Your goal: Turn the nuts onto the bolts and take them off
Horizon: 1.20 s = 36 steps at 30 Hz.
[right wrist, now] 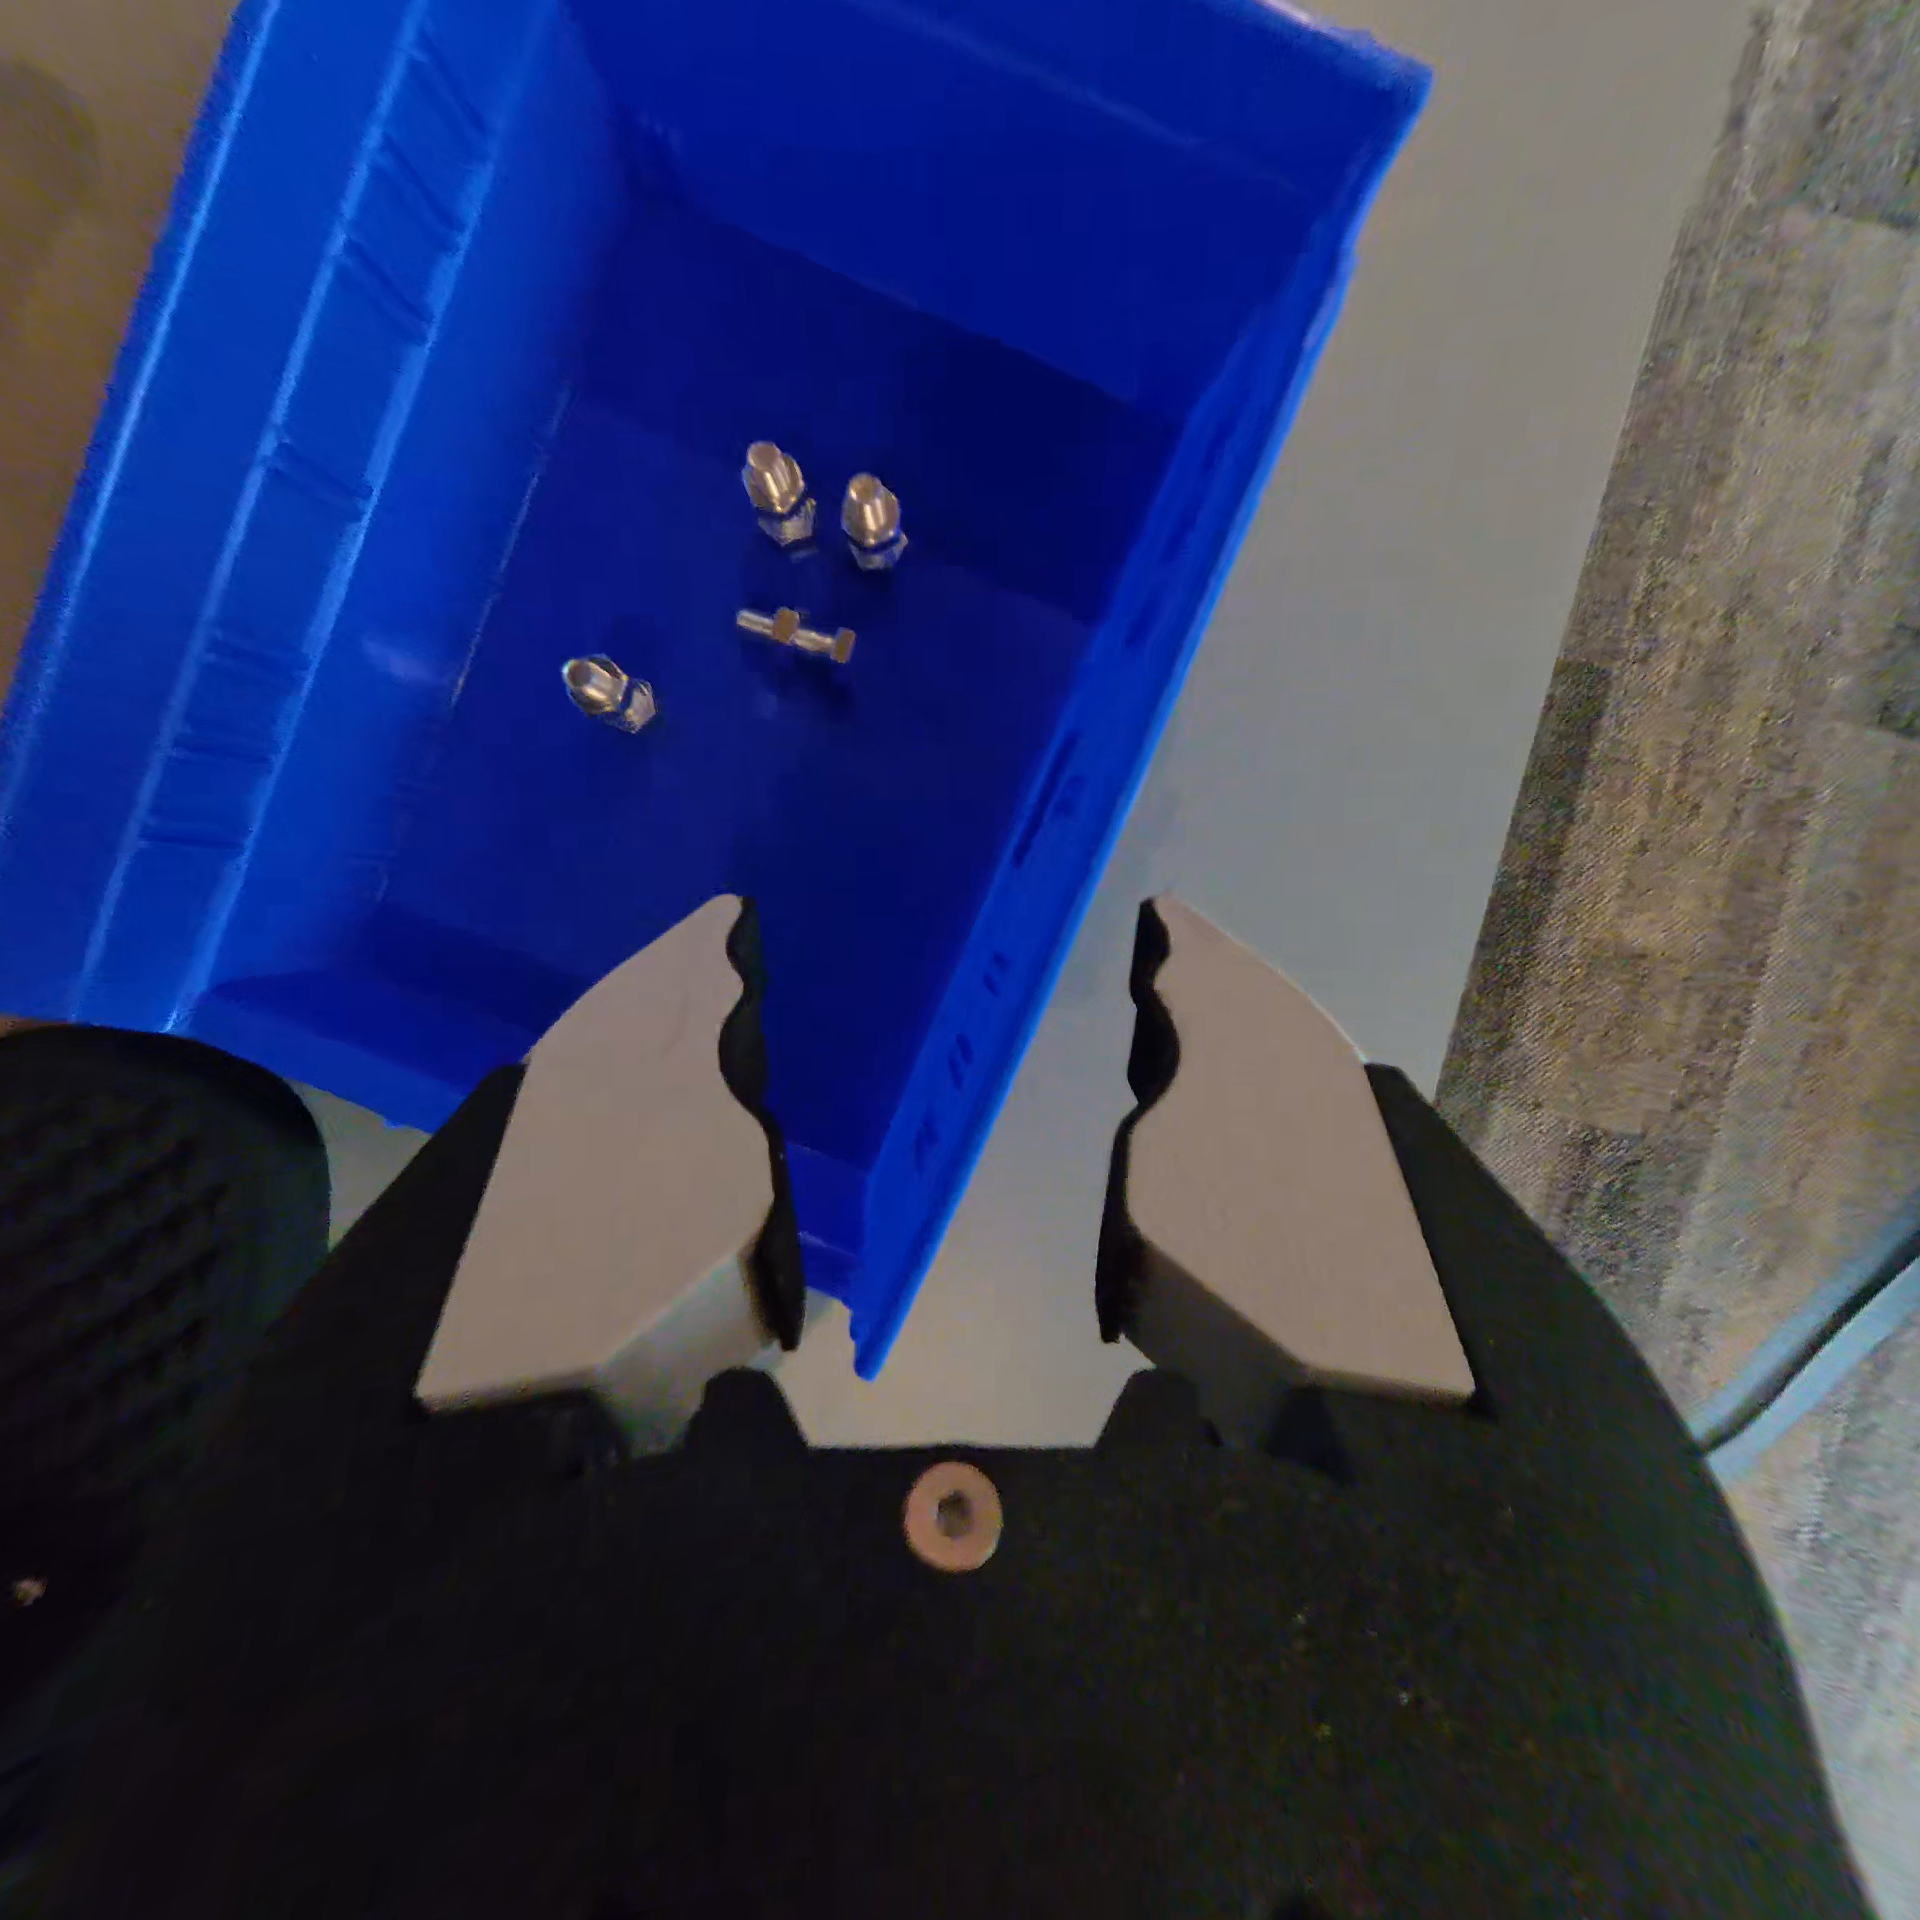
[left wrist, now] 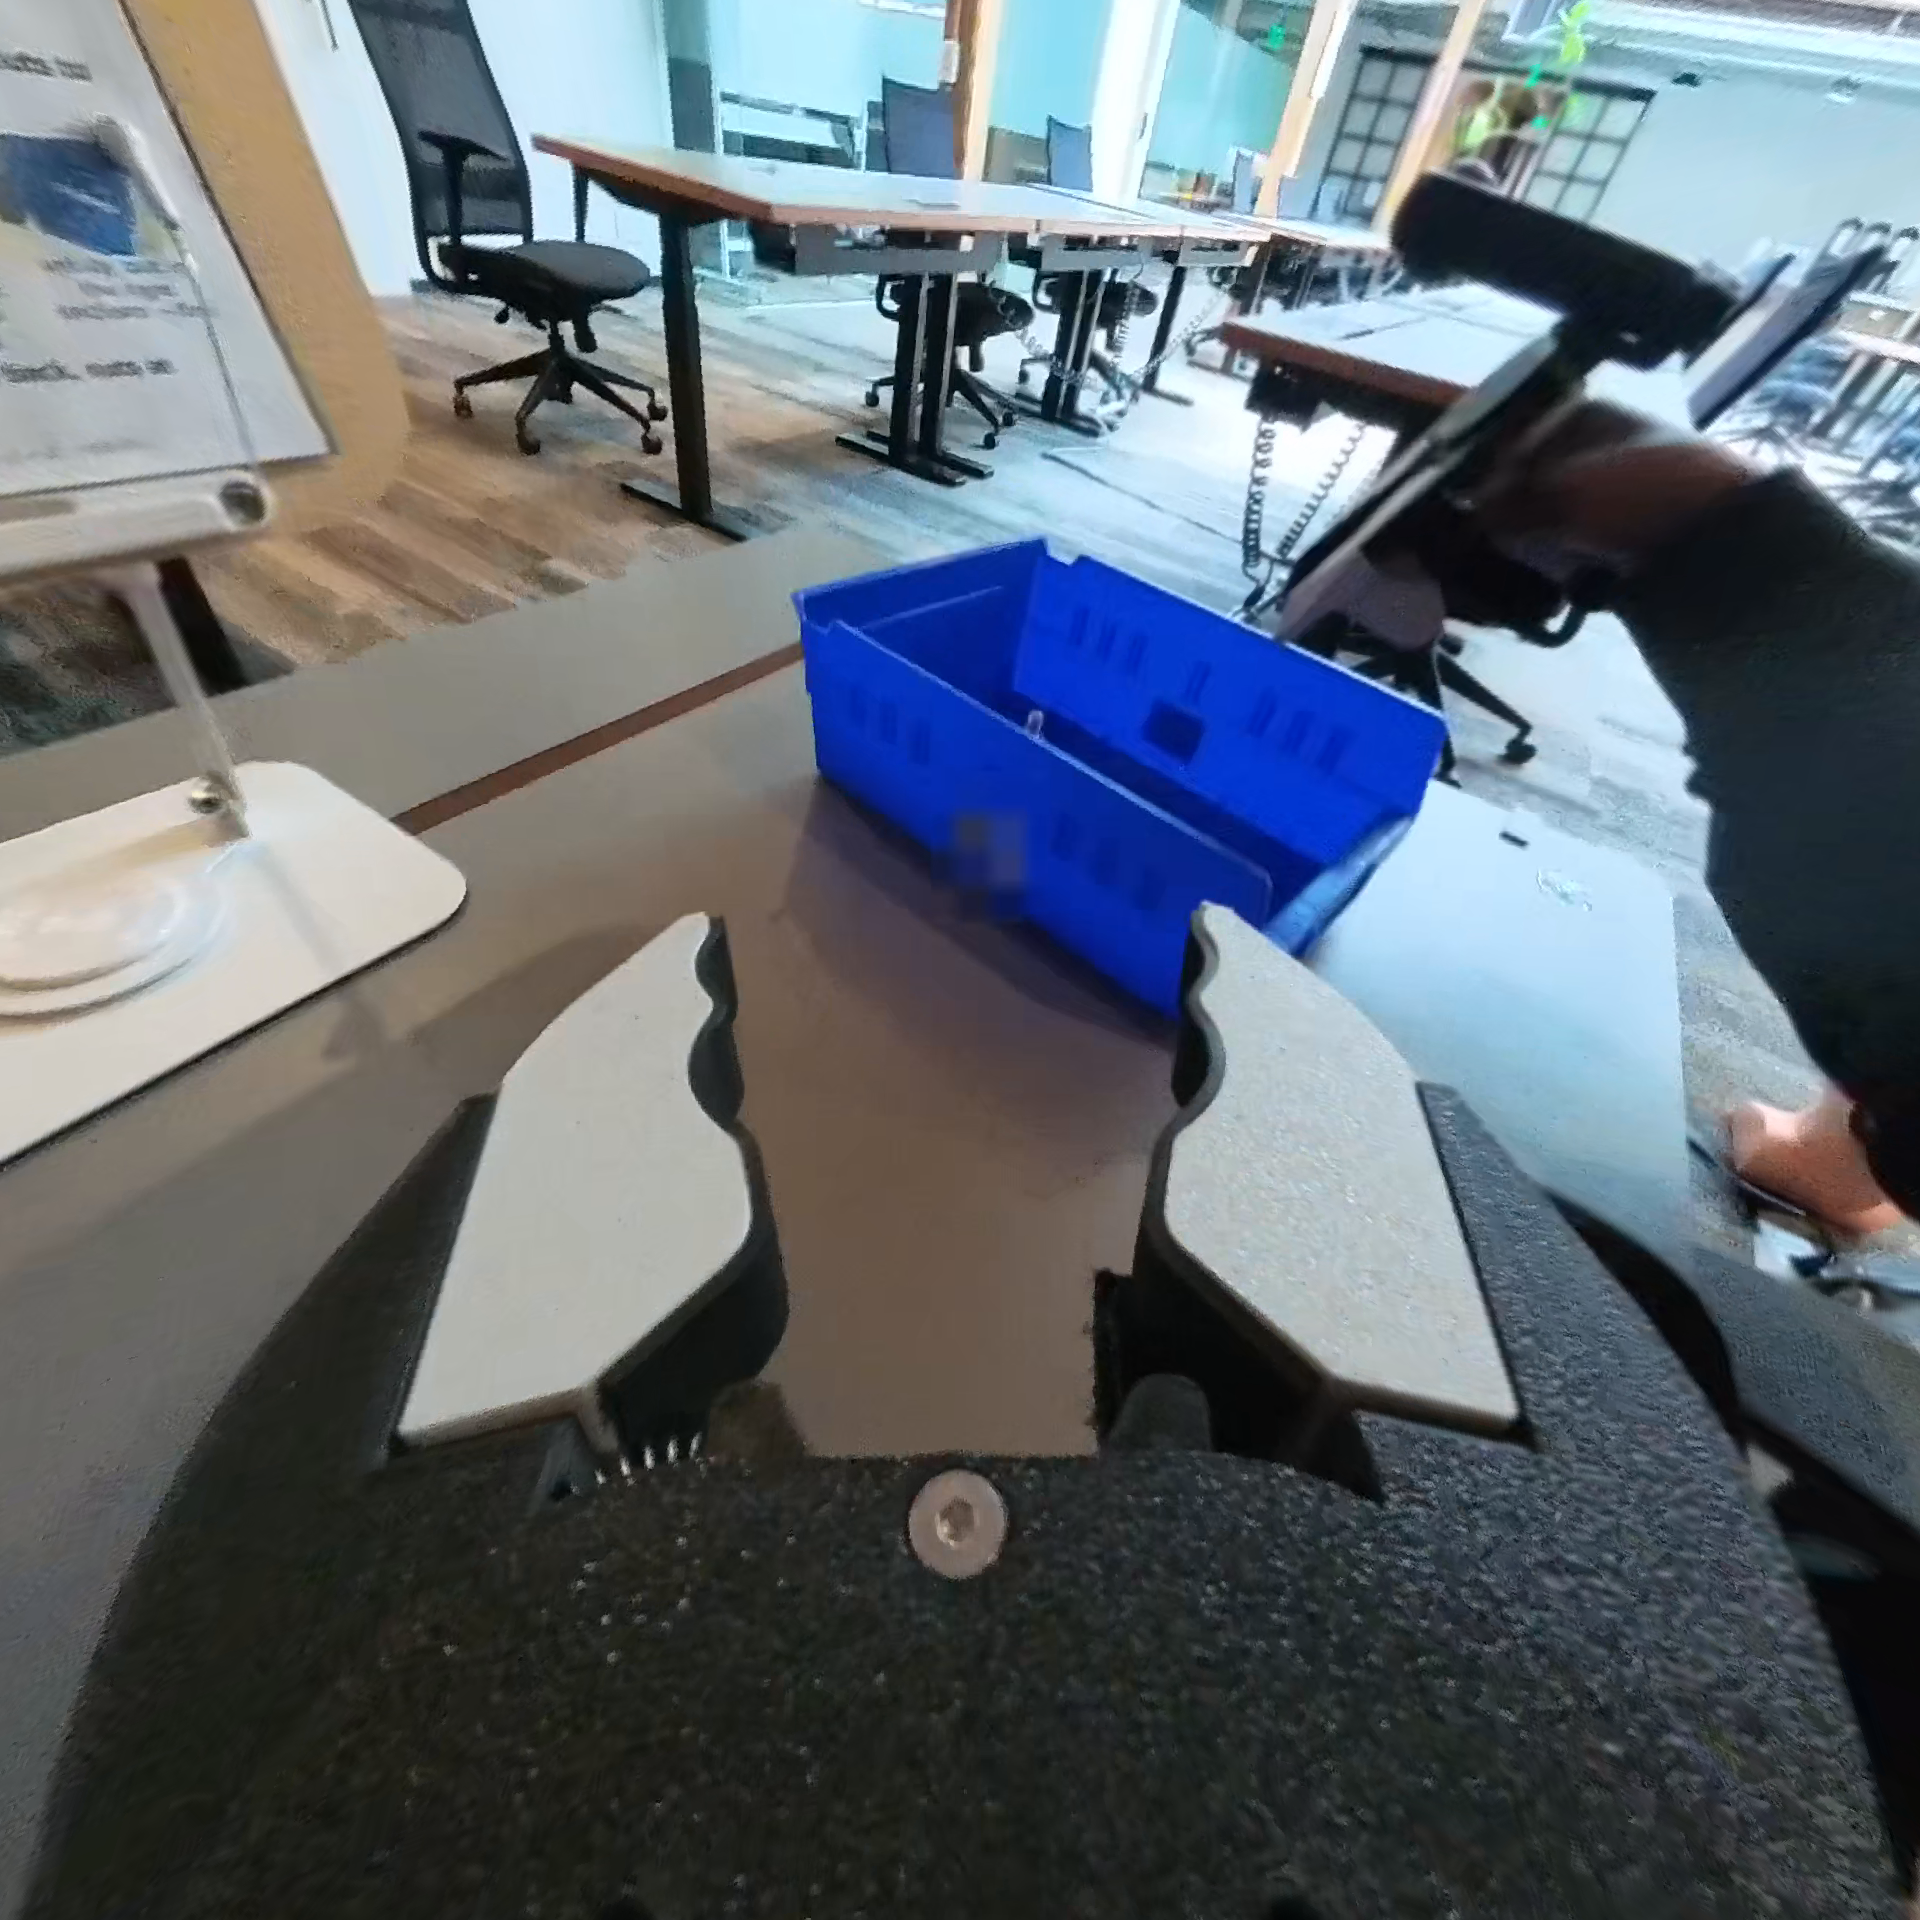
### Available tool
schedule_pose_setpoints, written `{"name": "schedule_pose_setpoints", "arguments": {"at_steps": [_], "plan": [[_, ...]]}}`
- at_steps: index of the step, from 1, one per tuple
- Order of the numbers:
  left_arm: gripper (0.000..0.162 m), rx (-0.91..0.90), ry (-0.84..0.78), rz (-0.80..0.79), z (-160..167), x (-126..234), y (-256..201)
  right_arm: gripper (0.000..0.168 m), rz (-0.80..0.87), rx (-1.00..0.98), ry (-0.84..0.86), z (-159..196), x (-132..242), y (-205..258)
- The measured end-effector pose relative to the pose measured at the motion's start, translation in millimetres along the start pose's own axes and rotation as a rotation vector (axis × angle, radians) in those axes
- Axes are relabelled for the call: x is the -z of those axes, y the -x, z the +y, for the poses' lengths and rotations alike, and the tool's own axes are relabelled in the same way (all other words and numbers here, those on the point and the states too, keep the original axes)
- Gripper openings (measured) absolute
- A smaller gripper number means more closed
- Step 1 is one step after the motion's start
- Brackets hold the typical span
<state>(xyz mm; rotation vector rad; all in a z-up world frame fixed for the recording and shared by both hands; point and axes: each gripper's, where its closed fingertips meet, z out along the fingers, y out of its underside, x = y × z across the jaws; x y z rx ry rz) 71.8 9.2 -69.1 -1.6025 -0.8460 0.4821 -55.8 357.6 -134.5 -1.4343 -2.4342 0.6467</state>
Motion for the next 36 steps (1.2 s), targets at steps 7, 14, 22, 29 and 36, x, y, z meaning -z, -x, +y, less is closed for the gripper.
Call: {"name": "schedule_pose_setpoints", "arguments": {"at_steps": [7, 14, 22, 29, 36], "plan": [[0.078, 0.103, 0.143, -0.027, -18, -111, -12, 0.064, -0.02, -0.083, 0.005, 17, -8, -10], [0.073, 0.253, 0.289, -0.072, 7, -194, -21, 0.062, -0.003, -0.125, 0.033, 19, -17, -12], [0.073, 0.251, 0.427, -0.141, 20, -244, -27, 0.058, 0.001, -0.135, 0.08, 21, -31, -14], [0.069, 0.22, 0.533, -0.233, 47, -258, -24, 0.052, -0.002, -0.149, 0.112, 26, -47, -14], [0.024, 0.12, 0.64, -0.333, 69, -256, -9, 0.009, -0.013, -0.143, 0.148, 34, -57, -14]]}}
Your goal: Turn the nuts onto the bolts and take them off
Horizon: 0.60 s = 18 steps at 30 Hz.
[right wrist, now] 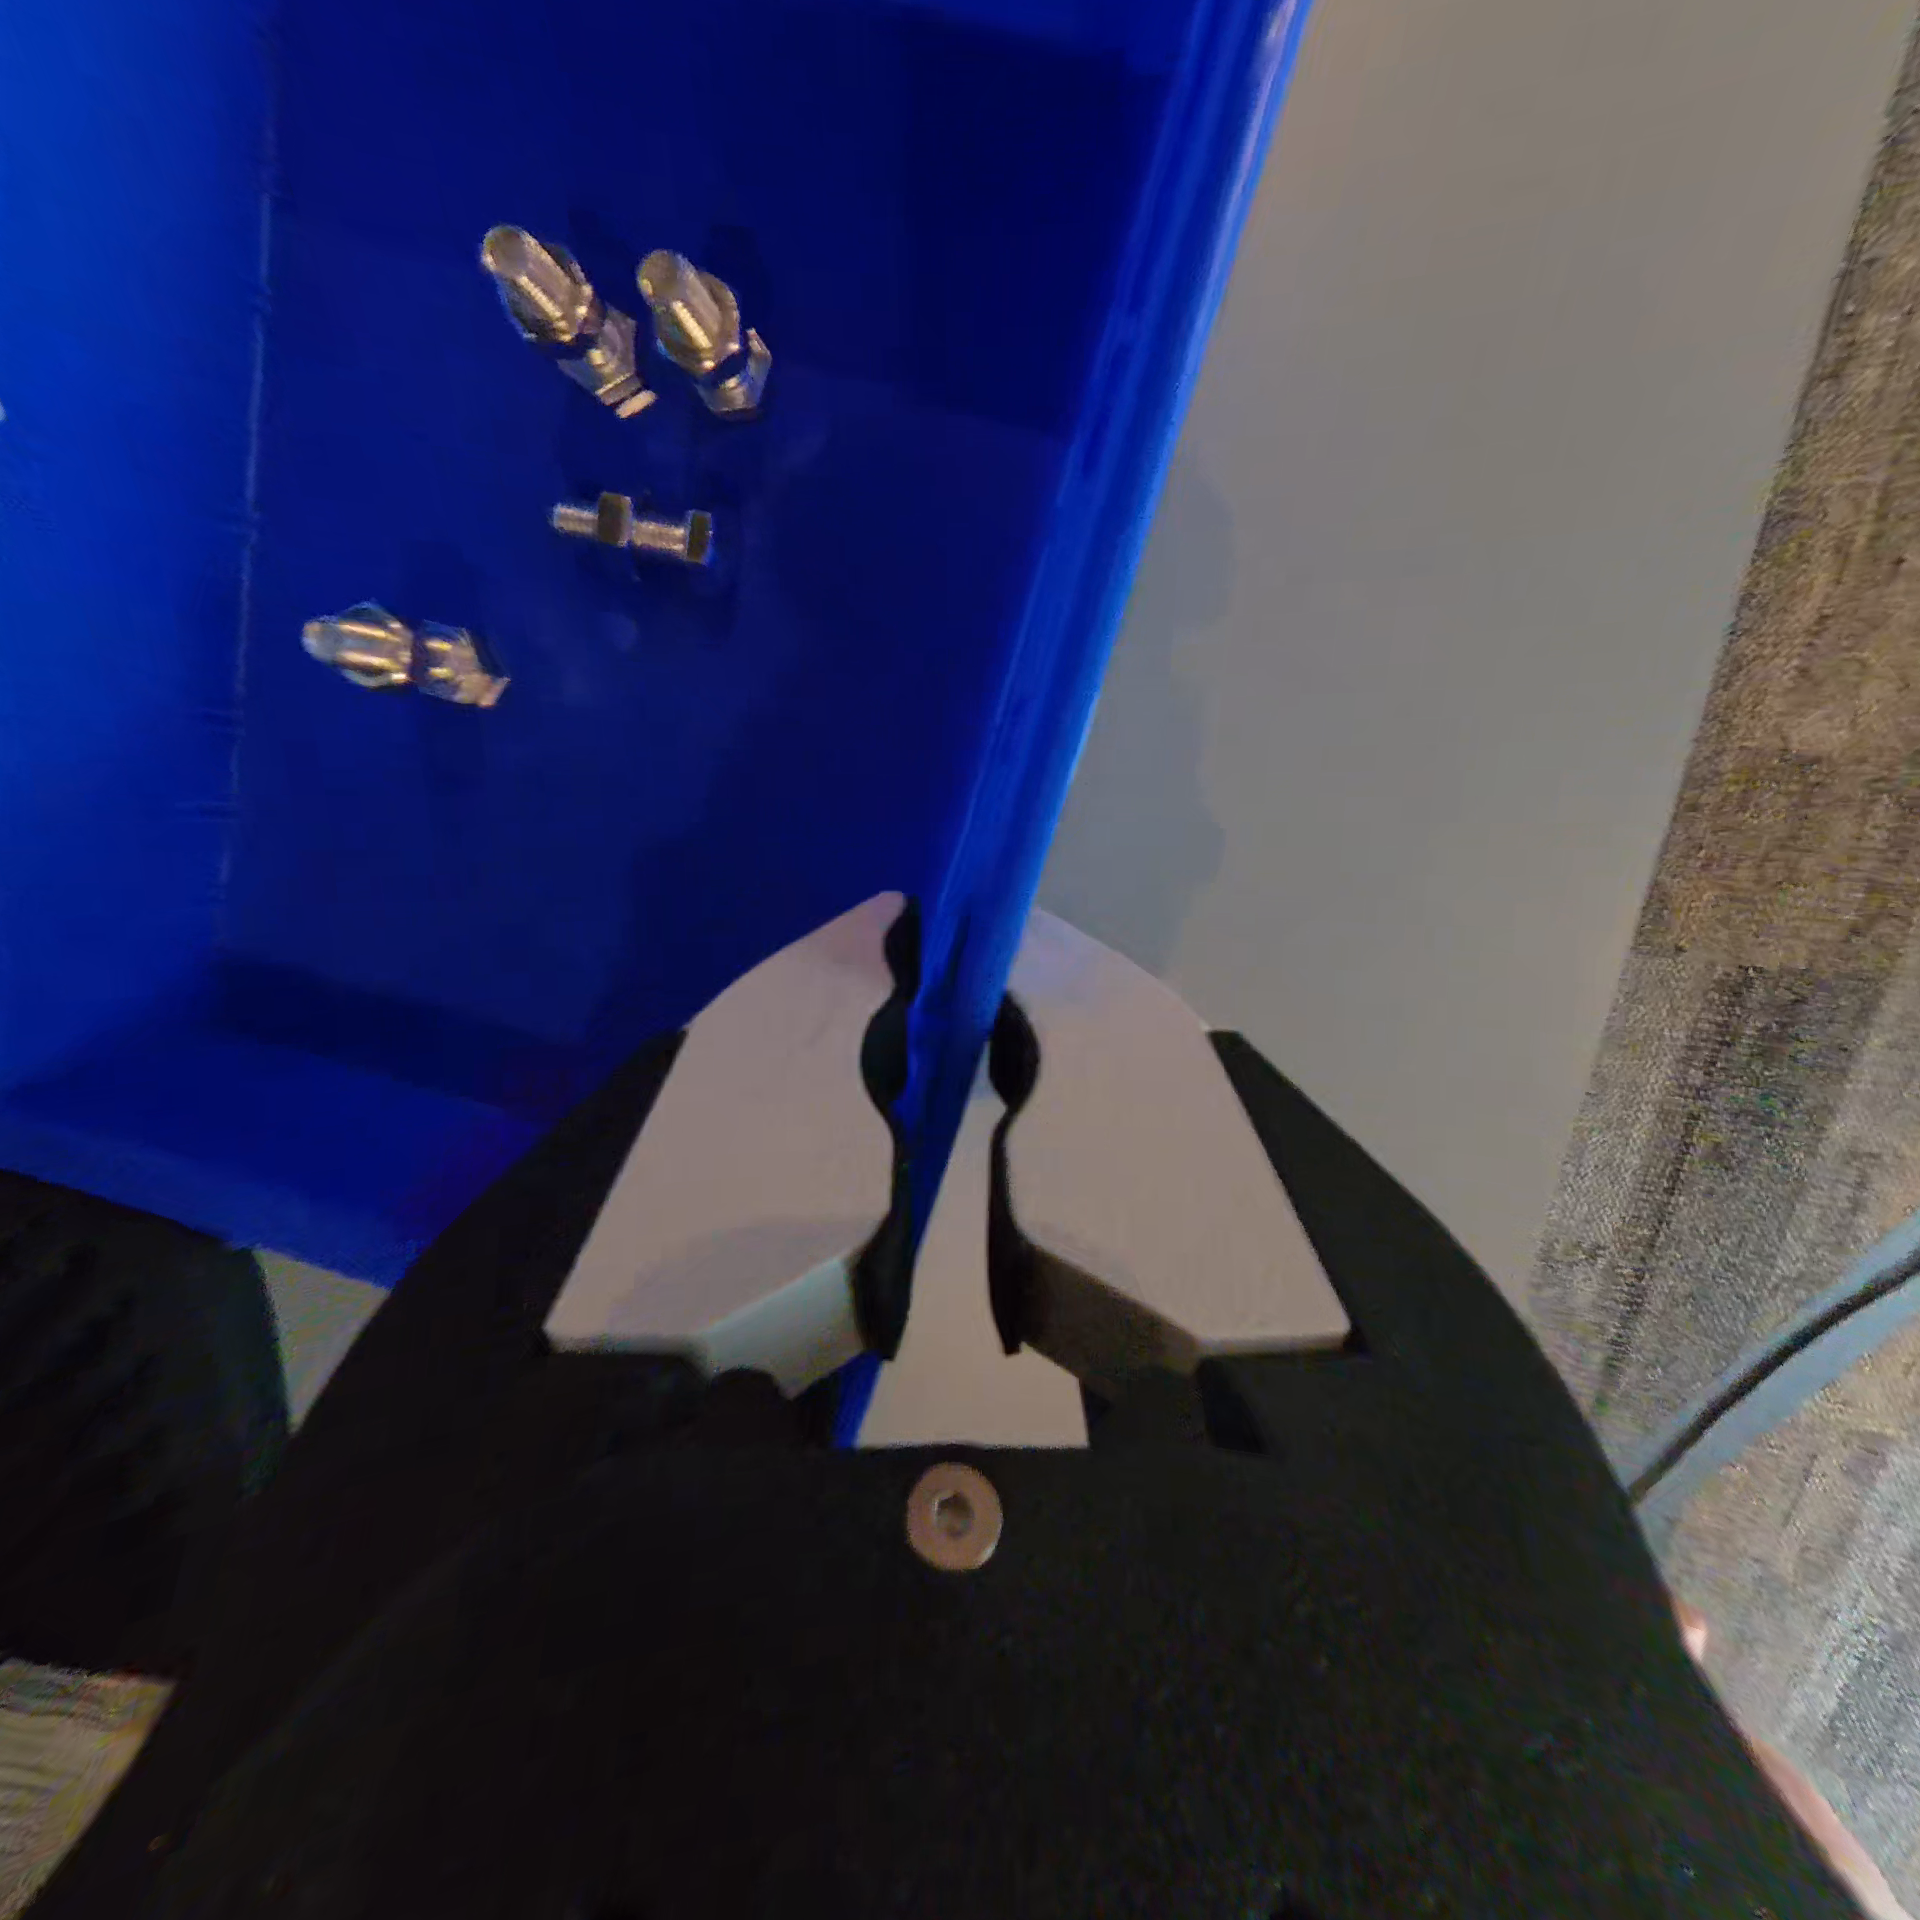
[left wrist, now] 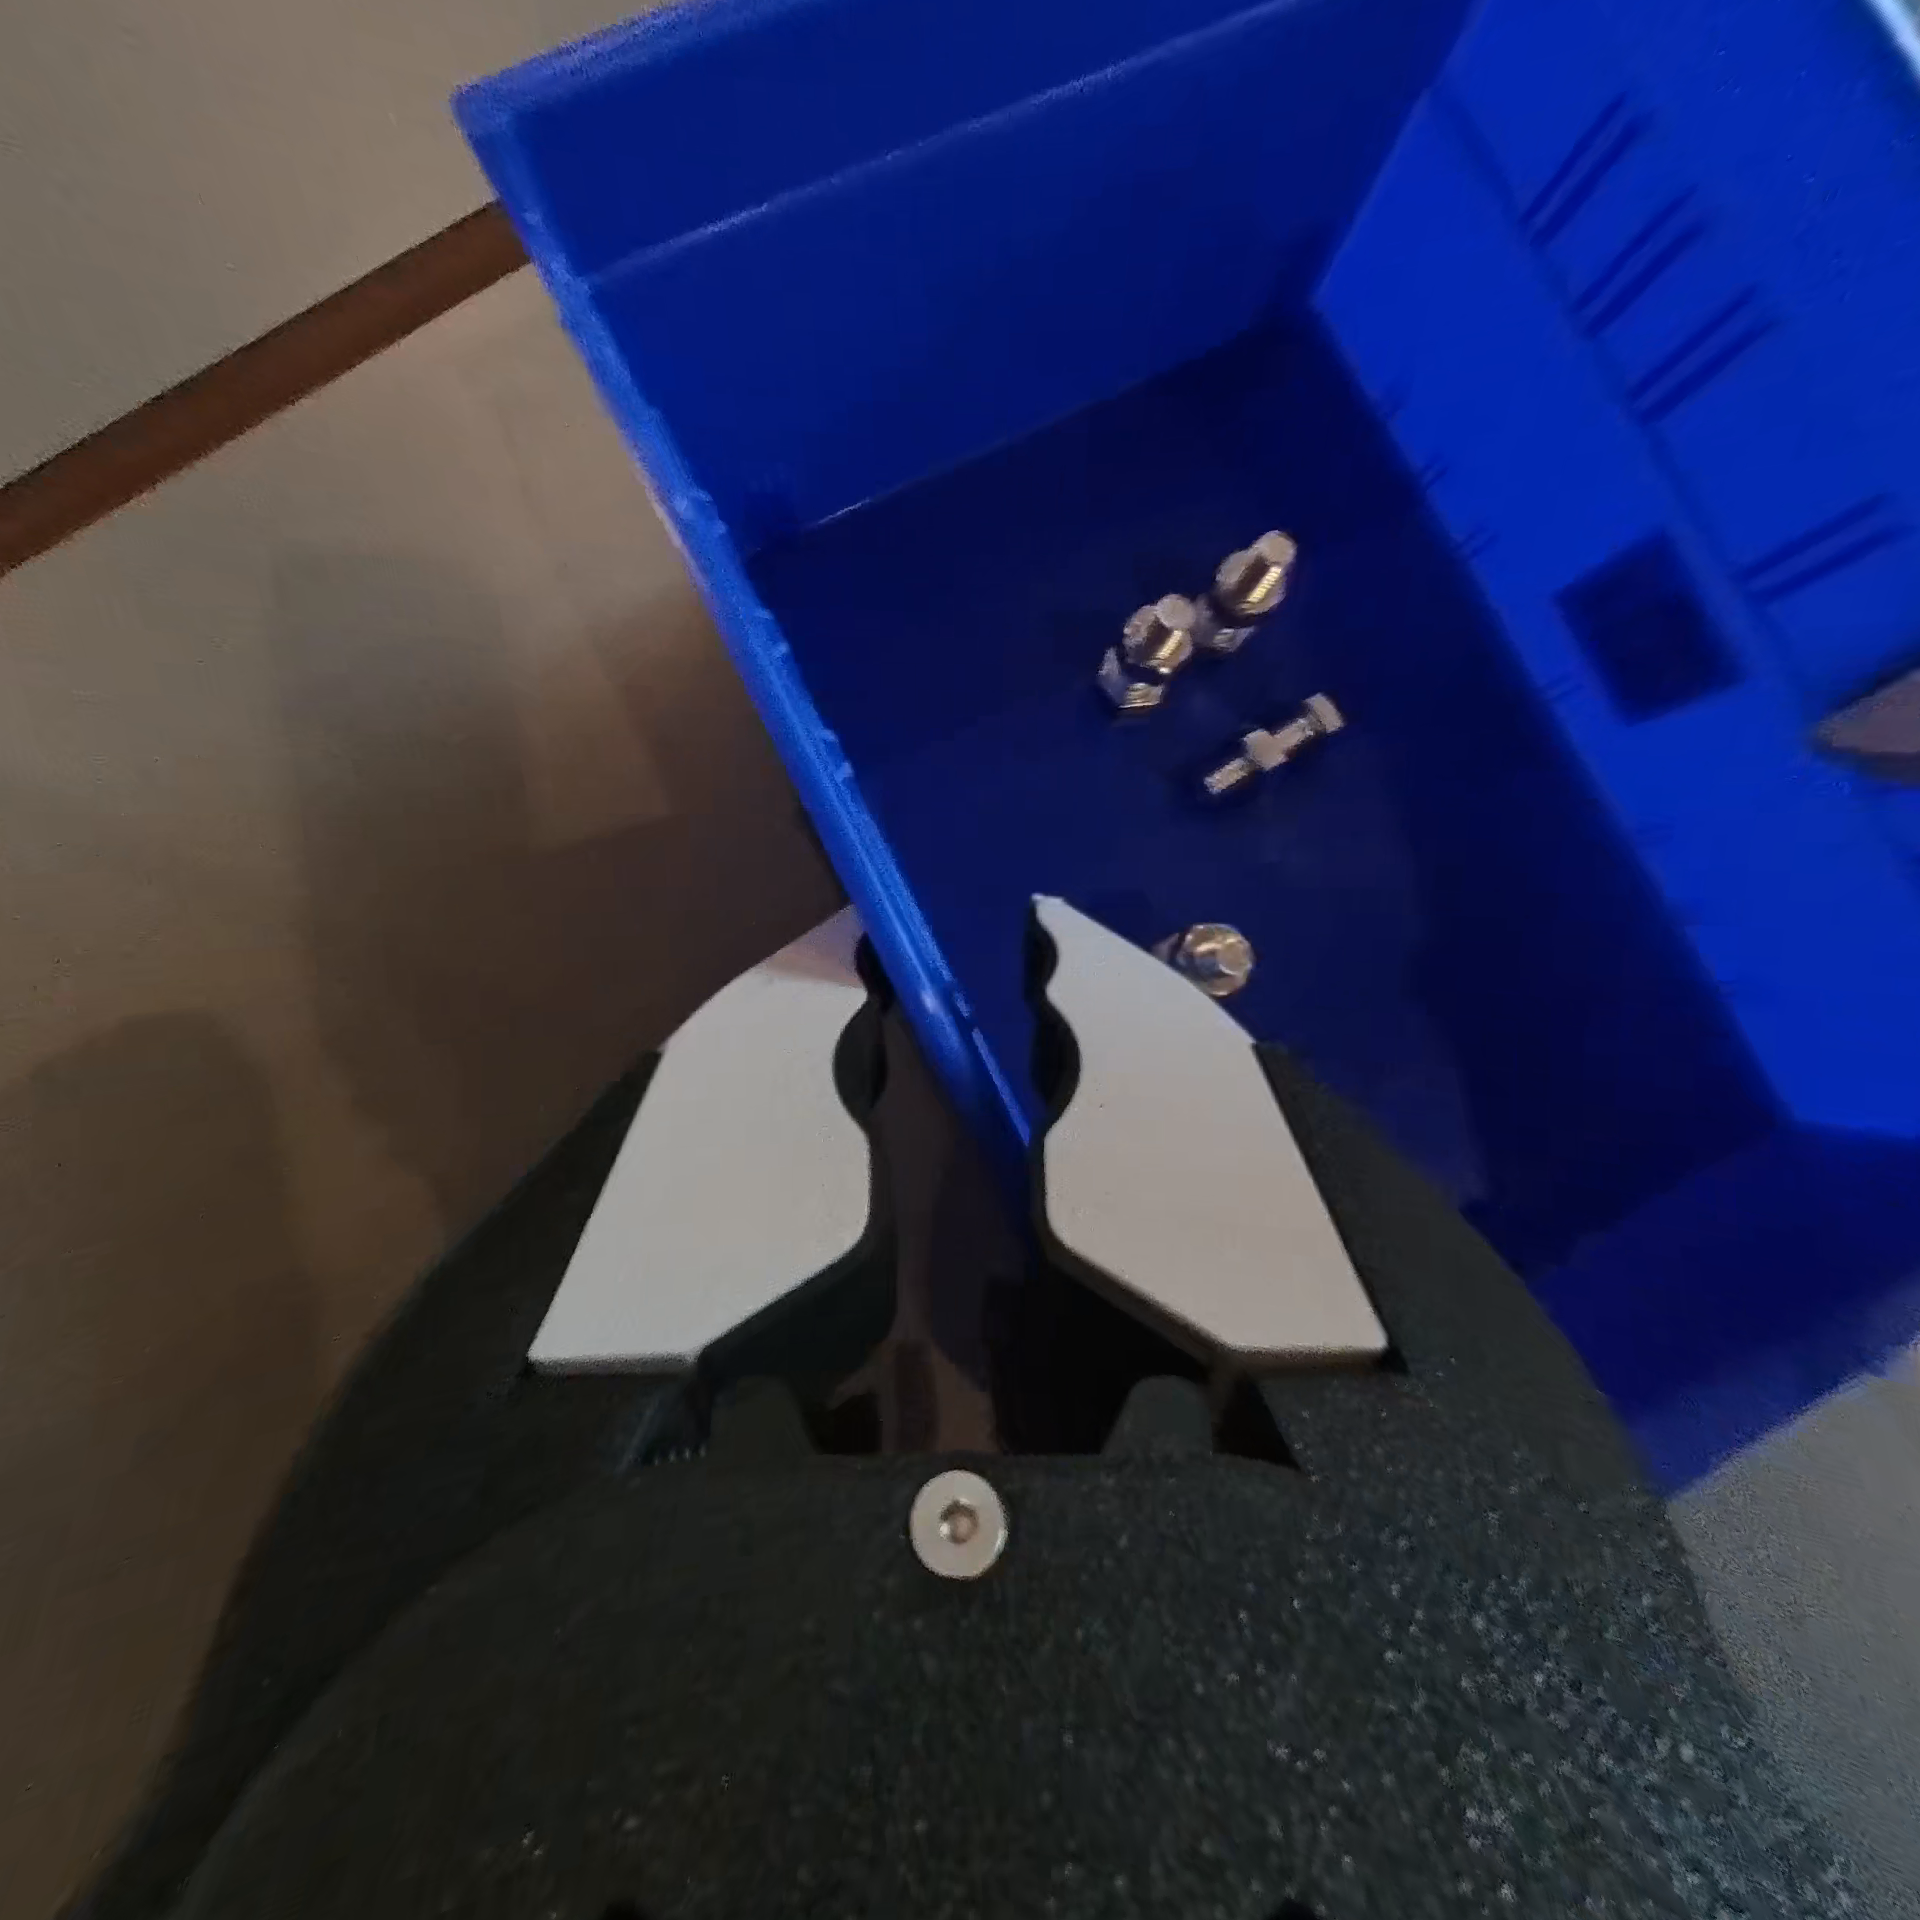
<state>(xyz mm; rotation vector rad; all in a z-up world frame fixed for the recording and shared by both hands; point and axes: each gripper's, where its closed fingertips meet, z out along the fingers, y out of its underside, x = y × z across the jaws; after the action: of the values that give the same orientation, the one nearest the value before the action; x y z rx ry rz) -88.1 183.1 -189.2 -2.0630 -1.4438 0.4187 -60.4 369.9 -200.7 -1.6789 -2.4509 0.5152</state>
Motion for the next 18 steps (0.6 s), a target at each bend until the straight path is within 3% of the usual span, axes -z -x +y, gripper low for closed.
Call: {"name": "schedule_pose_setpoints", "arguments": {"at_steps": [9, 18], "plan": [[0.013, 0.015, -0.002, -0.048, -2, 1, 13, 0.004, 0.03, 0.037, 0.024, -1, -2, 9], [0.01, 0.026, 0.005, -0.092, 8, 20, 49, 0.004, 0.013, 0.069, 0.036, -12, -9, 49]]}}
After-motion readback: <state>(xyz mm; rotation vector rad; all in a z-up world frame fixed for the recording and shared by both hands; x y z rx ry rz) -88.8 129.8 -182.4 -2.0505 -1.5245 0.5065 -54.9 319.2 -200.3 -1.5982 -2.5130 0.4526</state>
